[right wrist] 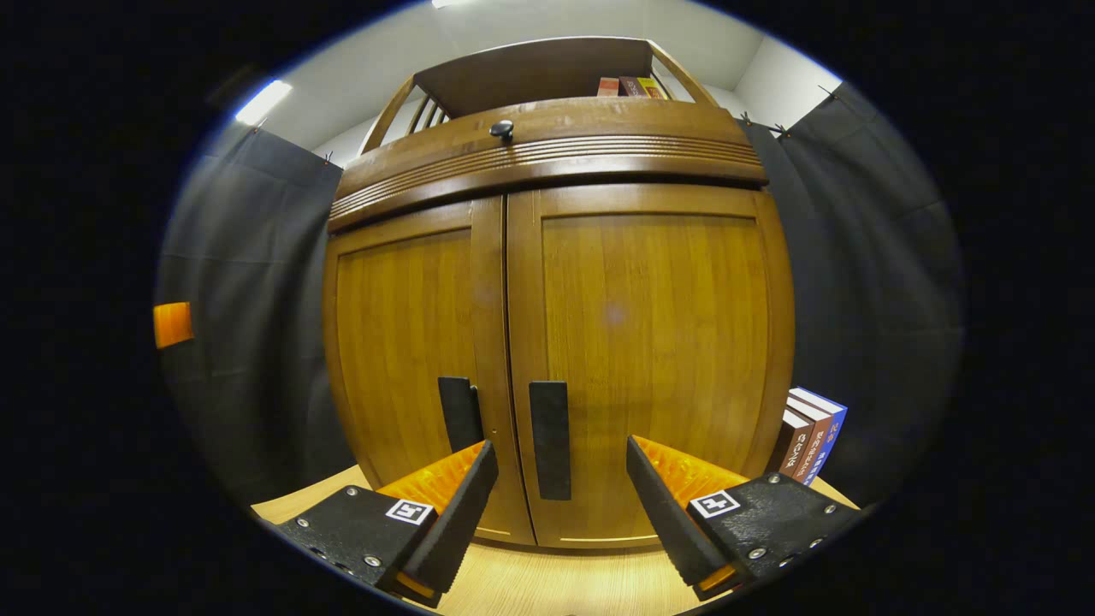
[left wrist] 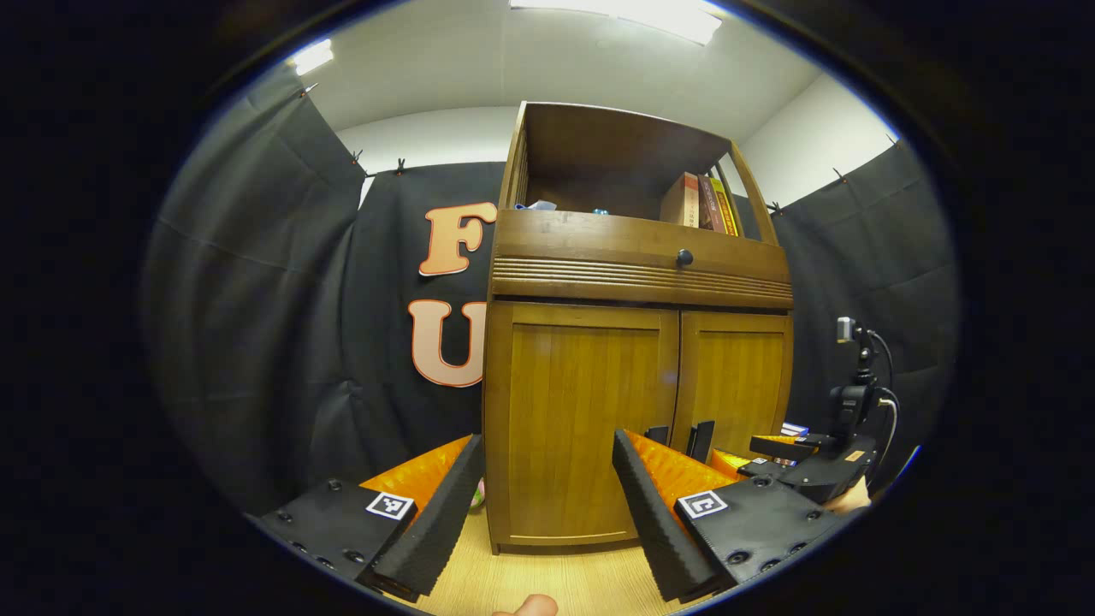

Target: Open the right door of the double-door shoe cabinet with the right hand, and open the left door with the left hand.

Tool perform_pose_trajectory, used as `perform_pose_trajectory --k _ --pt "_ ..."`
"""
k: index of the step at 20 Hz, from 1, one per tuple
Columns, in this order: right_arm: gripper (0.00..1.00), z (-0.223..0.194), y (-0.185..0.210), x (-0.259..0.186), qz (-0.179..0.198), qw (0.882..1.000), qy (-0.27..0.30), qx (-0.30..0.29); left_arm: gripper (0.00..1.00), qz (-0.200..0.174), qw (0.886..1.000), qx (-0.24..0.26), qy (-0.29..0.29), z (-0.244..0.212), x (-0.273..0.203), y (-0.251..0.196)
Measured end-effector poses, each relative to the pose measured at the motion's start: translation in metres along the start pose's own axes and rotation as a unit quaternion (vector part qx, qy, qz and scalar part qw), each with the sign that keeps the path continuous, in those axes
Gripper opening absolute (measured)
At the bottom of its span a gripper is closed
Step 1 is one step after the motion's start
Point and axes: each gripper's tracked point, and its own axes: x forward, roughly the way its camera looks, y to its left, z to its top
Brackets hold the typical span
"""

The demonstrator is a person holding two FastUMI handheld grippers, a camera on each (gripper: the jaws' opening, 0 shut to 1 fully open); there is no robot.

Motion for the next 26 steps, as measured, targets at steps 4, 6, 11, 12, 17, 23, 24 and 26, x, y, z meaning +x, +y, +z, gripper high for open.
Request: perform_pose_trajectory --k 4,6,11,12,17,23,24,26 --pt "0.93 -0.018 0.004 0.023 0.002 1.0 0.018 0.015 0.96 0.012 1.0 -0.002 0.003 -0.005 -0.001 0.015" --pt "0.93 -0.023 0.007 0.032 0.004 0.999 0.028 0.023 0.98 0.019 1.0 -0.001 0.002 -0.005 0.002 0.021" --pt "0.8 -0.028 0.003 0.051 -0.005 0.999 0.029 0.02 0.96 0.018 1.0 -0.007 0.008 -0.013 0.005 0.025" --pt "0.67 -0.029 0.002 0.055 -0.006 0.999 0.03 0.021 0.96 0.017 1.0 -0.006 0.009 -0.014 0.005 0.025" --pt "0.66 -0.03 0.006 0.065 -0.003 0.999 0.029 0.025 0.96 0.022 1.0 -0.008 0.012 -0.018 0.008 0.027" --pt "0.37 -0.034 0.005 0.071 -0.012 0.999 0.029 0.013 0.95 0.026 0.999 -0.012 0.021 -0.022 0.011 0.029" --pt "0.48 -0.034 0.004 0.069 -0.012 0.999 0.03 0.012 0.95 0.029 0.999 -0.012 0.021 -0.022 0.011 0.03" --pt "0.35 -0.034 0.005 0.067 -0.013 1.0 0.028 0.004 0.95 0.037 0.999 -0.009 0.021 -0.022 0.011 0.032"
